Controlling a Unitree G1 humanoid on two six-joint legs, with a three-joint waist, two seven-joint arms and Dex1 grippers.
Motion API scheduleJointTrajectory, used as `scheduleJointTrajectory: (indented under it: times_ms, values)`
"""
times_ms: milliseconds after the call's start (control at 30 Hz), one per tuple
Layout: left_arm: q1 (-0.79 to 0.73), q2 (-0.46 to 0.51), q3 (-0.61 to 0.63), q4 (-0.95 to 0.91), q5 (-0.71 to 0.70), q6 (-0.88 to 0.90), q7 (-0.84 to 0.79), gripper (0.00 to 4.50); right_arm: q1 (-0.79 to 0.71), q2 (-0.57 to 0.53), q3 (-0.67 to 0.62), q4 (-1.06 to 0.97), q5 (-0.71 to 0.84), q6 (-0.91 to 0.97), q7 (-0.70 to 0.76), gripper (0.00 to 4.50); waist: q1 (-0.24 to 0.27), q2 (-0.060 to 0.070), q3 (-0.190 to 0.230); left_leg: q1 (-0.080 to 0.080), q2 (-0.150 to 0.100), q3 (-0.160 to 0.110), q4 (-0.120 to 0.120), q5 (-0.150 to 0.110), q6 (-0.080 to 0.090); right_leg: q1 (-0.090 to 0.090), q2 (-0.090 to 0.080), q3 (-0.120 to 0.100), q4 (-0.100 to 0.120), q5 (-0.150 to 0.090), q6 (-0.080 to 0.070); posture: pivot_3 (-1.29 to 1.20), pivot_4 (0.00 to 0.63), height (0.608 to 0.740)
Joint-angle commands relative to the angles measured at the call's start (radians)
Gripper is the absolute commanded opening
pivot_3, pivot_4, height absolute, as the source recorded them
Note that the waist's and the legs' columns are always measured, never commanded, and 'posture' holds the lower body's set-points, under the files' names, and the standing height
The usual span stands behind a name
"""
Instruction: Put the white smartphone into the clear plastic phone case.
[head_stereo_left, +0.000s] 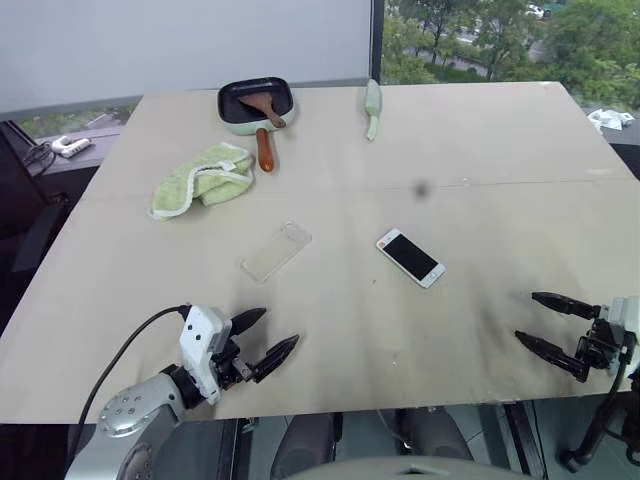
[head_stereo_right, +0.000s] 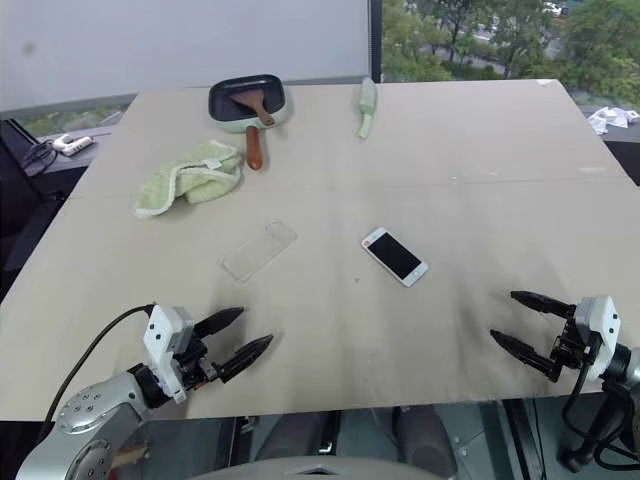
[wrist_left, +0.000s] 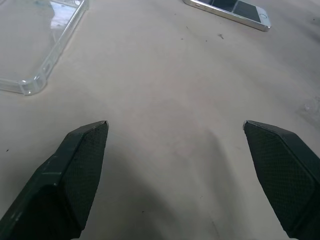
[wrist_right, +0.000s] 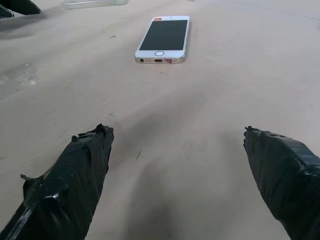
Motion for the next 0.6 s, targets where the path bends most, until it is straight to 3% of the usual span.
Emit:
scheduleJointTrajectory:
  times_ms: [33, 600]
  values:
    - [0.009, -0.009, 0.005, -0.022, 0.001, -0.035, -0.002, 4.48, -0.007, -0.011, -0.022, -0.031, 0.007, -0.014, 0.001, 4.5, 0.0, 0.0, 0.0, 0.0, 0.0, 0.0, 0.0, 0.0, 0.0, 0.0, 0.0, 0.0, 0.0, 0.0, 0.0, 0.0, 0.15, 0.74]
    - [-0.019, -0.029, 0.013, -0.024, -0.038, -0.019, 0.018, 4.48, -0.015, -0.019, -0.02, -0.046, 0.005, 0.013, 0.024, 4.5, 0.002, 0.0, 0.0, 0.0, 0.0, 0.0, 0.0, 0.0, 0.0, 0.0, 0.0, 0.0, 0.0, 0.0, 0.0, 0.0, 0.15, 0.74]
